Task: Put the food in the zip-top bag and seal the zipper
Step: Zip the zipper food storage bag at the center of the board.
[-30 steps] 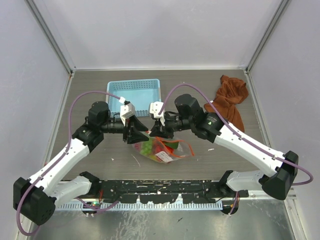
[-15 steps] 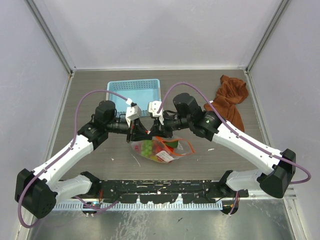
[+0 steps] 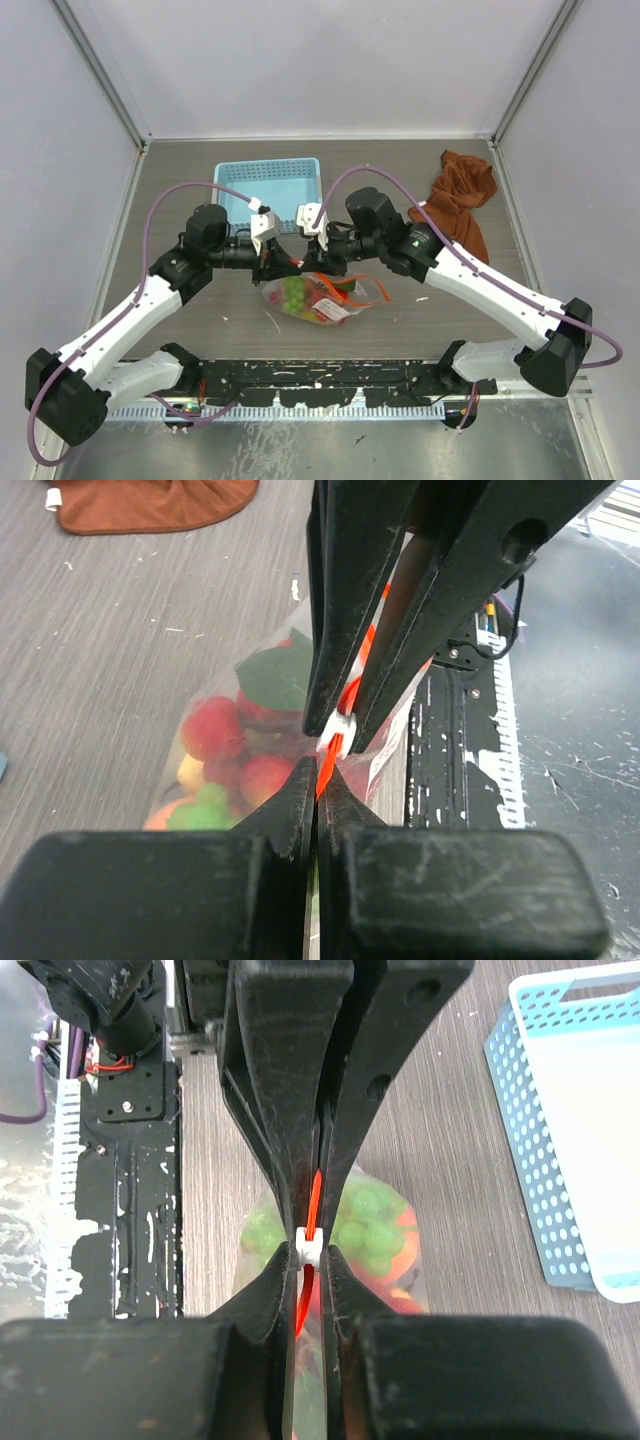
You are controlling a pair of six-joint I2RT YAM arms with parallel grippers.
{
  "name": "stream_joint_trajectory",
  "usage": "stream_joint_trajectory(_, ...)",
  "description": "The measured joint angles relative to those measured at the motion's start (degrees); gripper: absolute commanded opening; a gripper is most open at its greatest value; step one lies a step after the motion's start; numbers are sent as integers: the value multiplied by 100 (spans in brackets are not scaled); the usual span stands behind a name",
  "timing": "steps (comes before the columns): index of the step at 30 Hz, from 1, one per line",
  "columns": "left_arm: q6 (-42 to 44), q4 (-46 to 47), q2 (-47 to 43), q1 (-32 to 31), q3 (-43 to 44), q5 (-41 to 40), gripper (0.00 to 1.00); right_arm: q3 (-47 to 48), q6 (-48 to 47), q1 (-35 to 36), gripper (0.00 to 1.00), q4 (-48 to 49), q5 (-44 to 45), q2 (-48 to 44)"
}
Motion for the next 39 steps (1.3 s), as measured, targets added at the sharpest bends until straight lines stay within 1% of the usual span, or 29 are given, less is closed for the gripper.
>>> stream_joint_trajectory(16, -61, -83, -299, 0, 0, -940, 0, -20, -15, -136, 0, -807, 590, -236)
stream_joint_trajectory(25, -254, -160, -562, -2, -96, -1508, 0, -125, -33, -573, 1, -1154, 730, -446)
stream_joint_trajectory(30, -315, -212, -732, 0, -280, -1661, 1, -131, -44, -658, 0, -1268, 636, -459)
stream_joint_trajectory(31, -317, -212, -758, 0, -304, -1670, 7, -129, -52, -660, 0, -1285, 597, -459)
stream_joint_trajectory(33, -308, -216, -789, 0, -317, -1670, 23, -101, -72, -660, 0, -1331, 542, -439)
stream_joint_trajectory(35, -271, -225, -815, 9, -317, -1672, 31, -35, -101, -680, 0, -1432, 505, -369)
stream_joint_trajectory(39, -72, -365, -815, 28, -275, -1657, 52, 101, -192, -697, 0, -1528, 448, -197)
